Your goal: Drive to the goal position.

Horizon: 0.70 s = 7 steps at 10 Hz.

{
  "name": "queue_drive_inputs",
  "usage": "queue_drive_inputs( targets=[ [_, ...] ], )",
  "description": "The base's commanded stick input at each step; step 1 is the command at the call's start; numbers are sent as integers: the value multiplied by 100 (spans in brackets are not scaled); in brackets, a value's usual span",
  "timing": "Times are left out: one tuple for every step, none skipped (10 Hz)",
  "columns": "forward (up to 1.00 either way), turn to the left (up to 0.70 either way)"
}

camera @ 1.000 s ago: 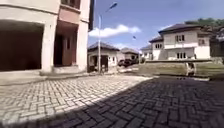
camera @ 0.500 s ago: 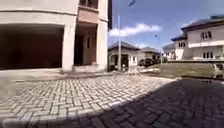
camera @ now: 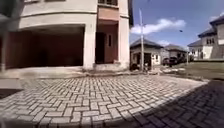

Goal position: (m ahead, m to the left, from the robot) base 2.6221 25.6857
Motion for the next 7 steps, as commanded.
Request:
queue_drive_inputs(
  targets=[
    [50, 50],
    [50, 50],
    [50, 50],
    [50, 50],
    [50, 50],
    [50, 50],
    [50, 50]
  ],
)
